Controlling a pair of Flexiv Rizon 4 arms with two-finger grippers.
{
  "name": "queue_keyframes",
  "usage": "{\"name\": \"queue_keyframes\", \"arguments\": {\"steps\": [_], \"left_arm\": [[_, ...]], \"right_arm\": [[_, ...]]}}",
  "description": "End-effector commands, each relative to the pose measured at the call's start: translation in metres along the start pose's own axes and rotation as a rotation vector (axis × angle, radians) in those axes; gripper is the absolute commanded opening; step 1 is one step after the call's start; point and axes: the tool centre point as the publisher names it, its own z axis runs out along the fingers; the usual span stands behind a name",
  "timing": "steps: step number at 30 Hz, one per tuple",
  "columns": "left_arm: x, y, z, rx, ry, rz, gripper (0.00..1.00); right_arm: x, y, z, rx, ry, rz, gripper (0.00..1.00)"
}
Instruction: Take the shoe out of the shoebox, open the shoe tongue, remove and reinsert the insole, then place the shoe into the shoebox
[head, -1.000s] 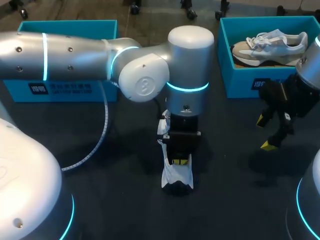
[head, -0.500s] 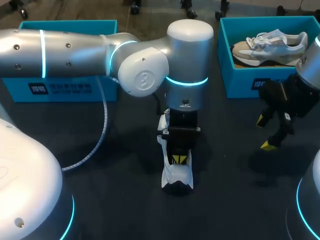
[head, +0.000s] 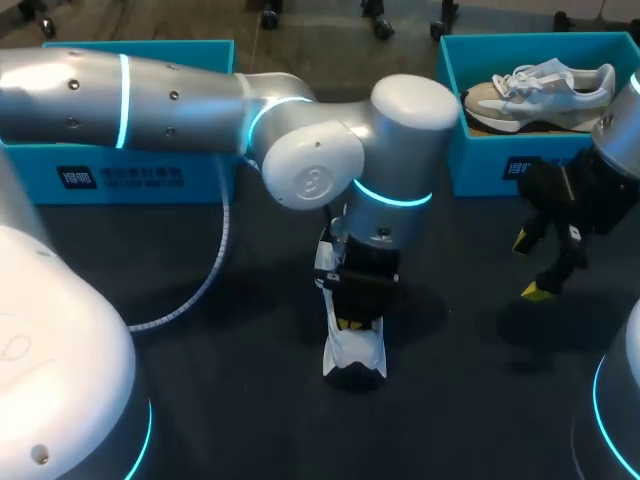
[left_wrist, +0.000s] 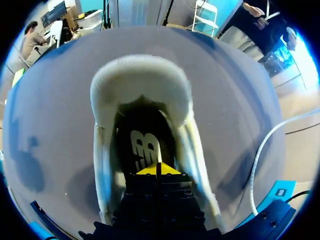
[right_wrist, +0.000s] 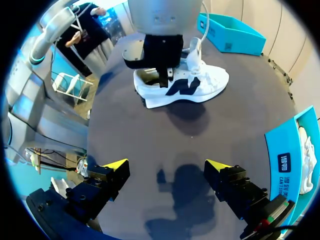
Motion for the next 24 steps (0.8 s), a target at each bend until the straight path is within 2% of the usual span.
{"name": "queue_keyframes", "arguments": {"steps": [1,3,6,9,13,17,24], "left_arm": [[-0.012,0.006,0.026,0.015,-0.027,-0.011,0.00],[-0.013,0.006,0.026,0.019,-0.039,-0.021,0.00],[-0.012,0.003,0.012,0.008,-0.056,-0.028,0.00],[-0.011,-0.002,-0.004,-0.013,-0.094,-0.039,0.00],[-0.011,-0.006,-0.013,-0.057,-0.138,-0.061,0.00],[-0.015,0.002,-0.019,-0.065,-0.182,-0.103,0.00],[-0.014,0.012,-0.024,-0.067,-0.172,-0.139,0.00]], "right_arm": [[0.000,0.000,0.000,0.001,-0.001,0.000,1.00],[0.000,0.000,0.000,0.001,-0.001,0.000,1.00],[0.000,0.000,0.000,0.001,-0.001,0.000,1.00],[0.000,0.000,0.000,0.001,-0.001,0.000,1.00],[0.000,0.000,0.000,0.001,-0.001,0.000,1.00],[0.000,0.000,0.000,0.001,-0.001,0.000,1.00],[0.000,0.000,0.000,0.001,-0.001,0.000,1.00]]}}
